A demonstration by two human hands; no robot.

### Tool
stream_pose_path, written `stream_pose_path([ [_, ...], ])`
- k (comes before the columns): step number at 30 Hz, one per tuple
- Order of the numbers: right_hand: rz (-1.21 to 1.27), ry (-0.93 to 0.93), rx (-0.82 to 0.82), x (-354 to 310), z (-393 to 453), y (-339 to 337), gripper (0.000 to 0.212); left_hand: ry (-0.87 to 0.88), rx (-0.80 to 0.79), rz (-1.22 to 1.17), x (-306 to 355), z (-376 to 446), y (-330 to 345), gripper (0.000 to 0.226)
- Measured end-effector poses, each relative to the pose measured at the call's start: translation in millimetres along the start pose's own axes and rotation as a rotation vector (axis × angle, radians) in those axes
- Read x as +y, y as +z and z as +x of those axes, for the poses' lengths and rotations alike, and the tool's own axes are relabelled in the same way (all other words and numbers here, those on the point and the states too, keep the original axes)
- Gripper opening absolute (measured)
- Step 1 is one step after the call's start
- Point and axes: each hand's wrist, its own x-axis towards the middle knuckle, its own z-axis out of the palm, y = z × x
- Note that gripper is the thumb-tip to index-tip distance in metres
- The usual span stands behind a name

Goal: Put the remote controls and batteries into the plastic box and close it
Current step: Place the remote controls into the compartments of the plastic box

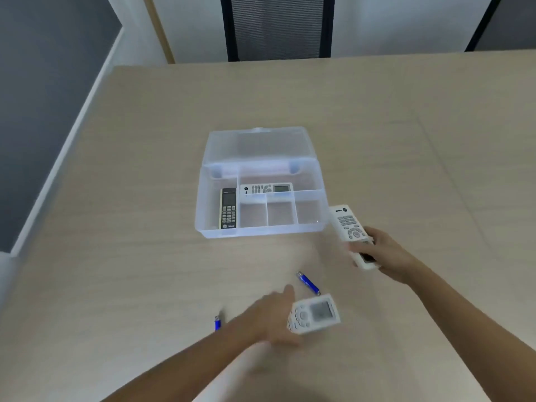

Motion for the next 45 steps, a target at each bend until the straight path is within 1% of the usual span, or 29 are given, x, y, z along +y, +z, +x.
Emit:
stream_pose_path([
  [2,0.056,-0.068,0.005,-29.9,1.6,-6.4,0.025,0.016,0.124,-0.056,-13.4,12.6,-58.5,0.067],
  [4,0.075,-0.097,0.057,-53.1,13.7,-13.0,0.026,0.064,0.244,-0.131,-29.3,34.1,-118.5,0.067],
  [5,0.101,-0.104,0.071,-63.7,21.6,-15.5,0.027,0.084,0.273,-0.213,-37.4,47.2,-146.4,0.065],
  [7,0.147,-0.129,0.059,-80.5,40.2,-19.3,0.027,0.095,0.281,-0.352,-52.5,77.4,-193.9,0.059],
  [9,0.154,-0.15,0.027,-91.1,60.7,-21.7,0.026,0.074,0.267,-0.304,-66.1,108.3,-229.1,0.057],
  [11,0.138,-0.176,0.008,-98.2,81.1,-21.8,0.026,0.037,0.241,-0.159,-77.4,135.8,-249.3,0.054],
  [15,0.065,-0.193,0.032,-104.4,118.6,-17.4,0.026,0.006,0.121,0.083,-94.2,171.5,-255.1,0.053],
  [19,-0.006,-0.234,0.047,-101.4,149.0,-11.6,0.025,0.047,0.048,0.186,-103.9,187.3,-249.7,0.05],
  [22,-0.028,-0.255,0.04,-100.9,164.8,-4.2,0.026,0.043,0.034,0.32,-107.3,191.0,-245.4,0.034],
  [23,-0.041,-0.267,0.045,-100.8,169.5,-0.6,0.027,0.045,0.049,0.38,-109.4,191.5,-243.0,0.03],
  [25,-0.082,-0.294,0.049,-101.6,177.0,6.0,0.027,0.067,0.119,0.488,-115.0,191.0,-236.9,0.028],
  [27,-0.161,-0.338,0.056,-104.0,185.0,10.3,0.024,0.097,0.229,0.543,-120.8,189.2,-228.3,0.028],
  [28,-0.222,-0.363,0.063,-106.7,189.8,12.3,0.024,0.115,0.31,0.531,-122.8,186.7,-223.3,0.028],
  [30,-0.378,-0.394,0.043,-114.7,199.7,18.9,0.025,0.136,0.56,0.432,-127.4,176.1,-211.1,0.024],
  [31,-0.467,-0.397,0.013,-119.1,204.7,24.2,0.027,0.103,0.705,0.37,-130.8,167.9,-204.8,0.024],
  [33,-0.652,-0.384,-0.065,-125.2,214.9,38.9,0.028,-0.045,0.968,0.253,-139.8,145.3,-190.3,0.032],
  [34,-0.73,-0.376,-0.108,-126.9,218.3,48.0,0.028,-0.154,1.064,0.21,-144.8,131.7,-181.2,0.036],
  [35,-0.786,-0.37,-0.154,-128.2,220.1,58.1,0.027,-0.279,1.126,0.164,-149.5,118.3,-170.7,0.038],
  [36,-0.821,-0.364,-0.19,-128.1,222.4,67.4,0.028,-0.41,1.155,0.106,-153.0,106.0,-159.2,0.04],
  [37,-0.83,-0.354,-0.211,-127.8,223.6,75.7,0.027,-0.53,1.15,0.046,-155.4,95.7,-146.9,0.042],
  [38,-0.822,-0.346,-0.217,-126.5,225.2,82.9,0.027,-0.618,1.122,-0.014,-156.9,87.6,-135.4,0.044],
  [39,-0.817,-0.344,-0.215,-124.4,226.4,89.2,0.027,-0.657,1.094,-0.09,-157.7,83.0,-125.1,0.044],
  [40,-0.826,-0.357,-0.209,-120.6,228.4,94.6,0.026,-0.641,1.082,-0.194,-157.6,81.3,-116.5,0.042],
  [41,-0.857,-0.38,-0.196,-116.7,229.9,99.4,0.026,-0.579,1.103,-0.314,-156.7,82.3,-110.9,0.04],
  [42,-0.897,-0.4,-0.178,-112.4,231.4,103.8,0.026,-0.513,1.148,-0.426,-154.6,83.9,-108.9,0.039],
  [43,-0.934,-0.399,-0.161,-108.1,233.0,108.0,0.027,-0.488,1.2,-0.504,-152.6,85.8,-109.4,0.038],
  [45,-1.022,-0.37,-0.136,-104.0,231.7,115.3,0.03,-0.525,1.256,-0.572,-148.8,87.0,-112.2,0.037],
])
